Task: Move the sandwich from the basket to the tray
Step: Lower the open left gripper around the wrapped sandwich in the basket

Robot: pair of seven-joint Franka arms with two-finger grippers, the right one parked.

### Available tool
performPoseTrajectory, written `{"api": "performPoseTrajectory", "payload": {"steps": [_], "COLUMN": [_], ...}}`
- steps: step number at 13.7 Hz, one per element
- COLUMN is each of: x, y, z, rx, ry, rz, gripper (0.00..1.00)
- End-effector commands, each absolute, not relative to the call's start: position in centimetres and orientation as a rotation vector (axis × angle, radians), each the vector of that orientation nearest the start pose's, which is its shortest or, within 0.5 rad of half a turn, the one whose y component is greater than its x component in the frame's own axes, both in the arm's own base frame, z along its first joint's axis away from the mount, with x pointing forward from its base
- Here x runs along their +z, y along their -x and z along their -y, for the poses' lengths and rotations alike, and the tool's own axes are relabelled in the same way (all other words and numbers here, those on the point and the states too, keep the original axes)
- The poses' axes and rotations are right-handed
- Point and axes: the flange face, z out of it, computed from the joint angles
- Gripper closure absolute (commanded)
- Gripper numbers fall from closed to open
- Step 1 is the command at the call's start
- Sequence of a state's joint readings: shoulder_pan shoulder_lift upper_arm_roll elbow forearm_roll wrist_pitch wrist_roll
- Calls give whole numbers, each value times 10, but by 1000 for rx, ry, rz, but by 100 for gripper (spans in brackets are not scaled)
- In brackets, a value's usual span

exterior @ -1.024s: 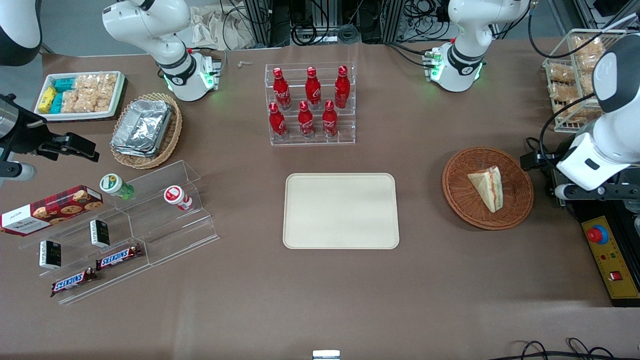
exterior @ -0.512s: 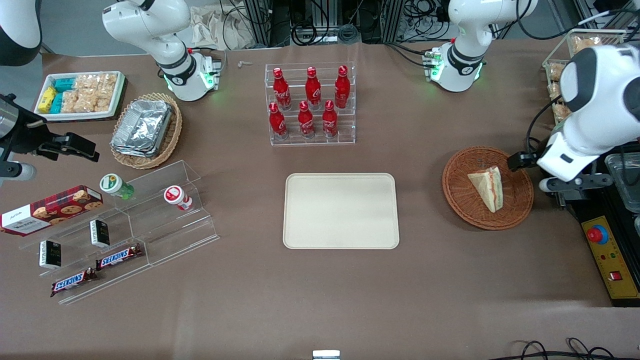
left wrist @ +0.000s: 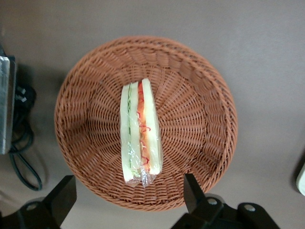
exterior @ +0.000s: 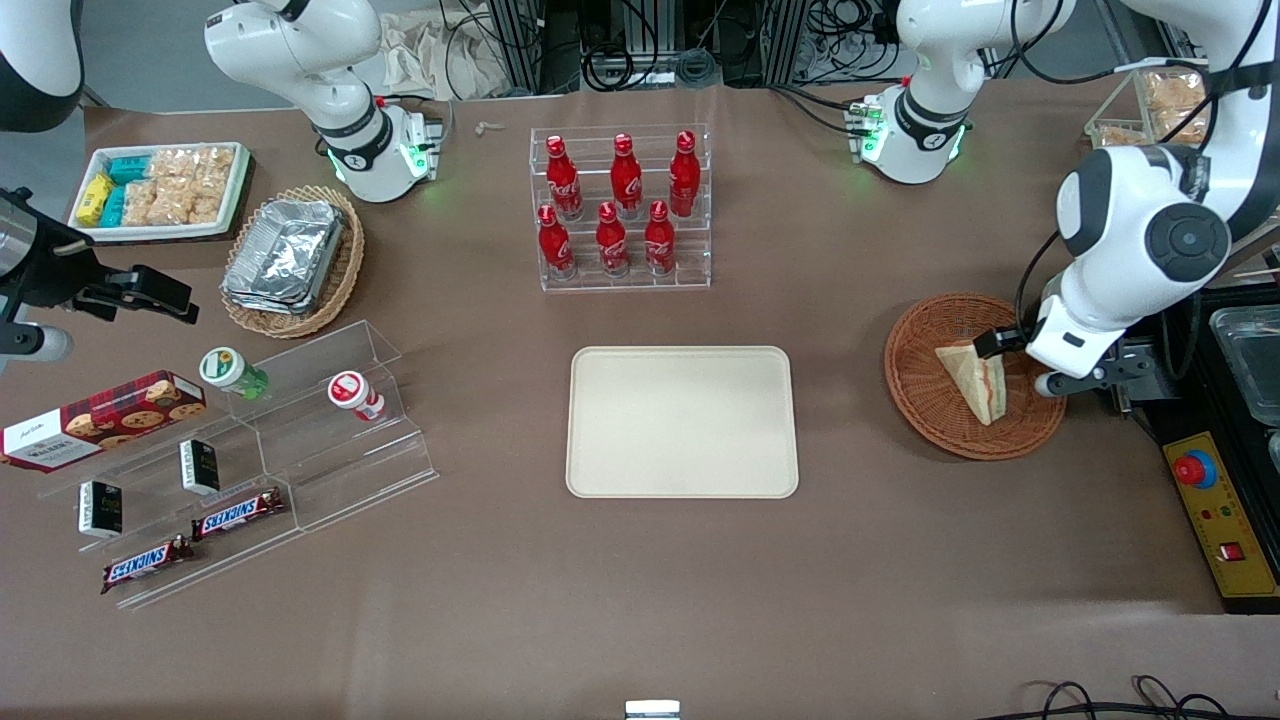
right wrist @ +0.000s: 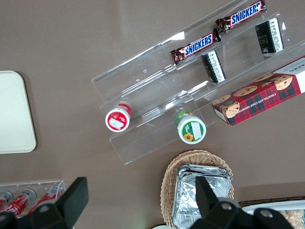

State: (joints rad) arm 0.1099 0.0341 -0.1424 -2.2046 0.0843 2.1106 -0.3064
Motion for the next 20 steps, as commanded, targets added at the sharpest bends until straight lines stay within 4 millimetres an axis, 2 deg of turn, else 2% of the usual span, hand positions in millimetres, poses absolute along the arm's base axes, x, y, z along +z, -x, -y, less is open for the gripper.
{"api": "performPoseTrajectory", "payload": {"steps": [1, 9, 11, 14, 16, 18, 20], "x": [329, 278, 274, 257, 255, 251, 246], "y": [-522, -523, -522, -514, -514, -514, -515], "z": [12, 7, -4, -7, -7, -6, -5], "rx": [213, 291, 299, 293, 294, 299, 292], "ry": [2999, 2980, 2975, 2981, 2973, 2968, 2965], "rz": [477, 506, 538, 553, 585, 604, 629], "gripper": [0, 0, 0, 0, 0, 3, 11]}}
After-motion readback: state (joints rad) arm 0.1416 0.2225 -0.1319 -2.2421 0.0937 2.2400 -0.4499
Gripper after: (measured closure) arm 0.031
